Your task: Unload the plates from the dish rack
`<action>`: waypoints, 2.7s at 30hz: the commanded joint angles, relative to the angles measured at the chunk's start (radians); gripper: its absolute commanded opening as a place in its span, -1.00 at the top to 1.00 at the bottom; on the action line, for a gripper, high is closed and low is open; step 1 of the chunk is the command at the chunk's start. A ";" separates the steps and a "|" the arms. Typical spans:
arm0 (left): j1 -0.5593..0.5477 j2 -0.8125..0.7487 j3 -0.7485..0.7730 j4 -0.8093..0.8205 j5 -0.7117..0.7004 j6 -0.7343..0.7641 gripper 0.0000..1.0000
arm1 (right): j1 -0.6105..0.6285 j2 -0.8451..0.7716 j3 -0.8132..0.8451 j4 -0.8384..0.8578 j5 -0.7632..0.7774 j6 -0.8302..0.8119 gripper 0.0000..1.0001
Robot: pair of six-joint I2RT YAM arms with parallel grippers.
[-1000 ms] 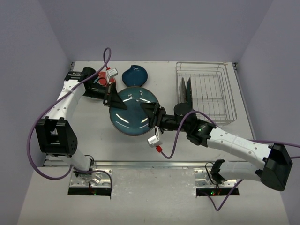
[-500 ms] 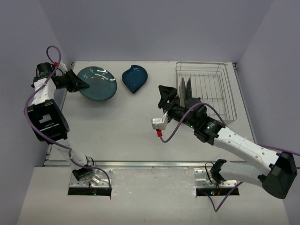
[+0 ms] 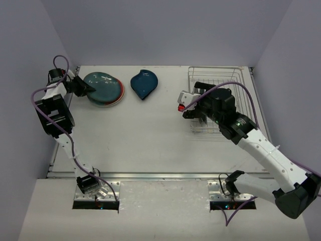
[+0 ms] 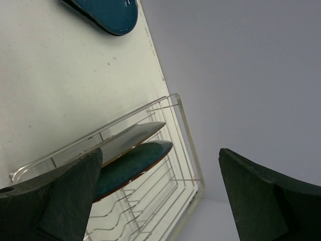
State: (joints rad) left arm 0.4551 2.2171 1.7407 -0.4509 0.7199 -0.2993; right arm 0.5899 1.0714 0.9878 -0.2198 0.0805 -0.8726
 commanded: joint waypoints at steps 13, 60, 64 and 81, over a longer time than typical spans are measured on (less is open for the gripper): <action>-0.008 -0.003 0.045 -0.020 -0.103 0.135 -0.21 | -0.032 0.054 0.179 -0.193 0.014 0.403 -0.98; -0.207 -0.420 -0.114 0.012 -0.815 0.483 -1.00 | -0.416 0.322 0.460 -0.474 -0.142 1.054 -0.67; -0.243 -0.547 -0.196 0.017 -0.797 0.491 -1.00 | -0.490 0.408 0.523 -0.512 -0.225 1.082 -0.48; -0.258 -0.657 -0.368 -0.028 -0.775 0.466 -1.00 | -0.507 0.580 0.581 -0.508 -0.355 1.106 -0.36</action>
State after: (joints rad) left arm 0.1913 1.5852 1.3548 -0.4986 -0.0630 0.1790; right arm 0.0811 1.6251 1.5402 -0.7434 -0.2706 0.2295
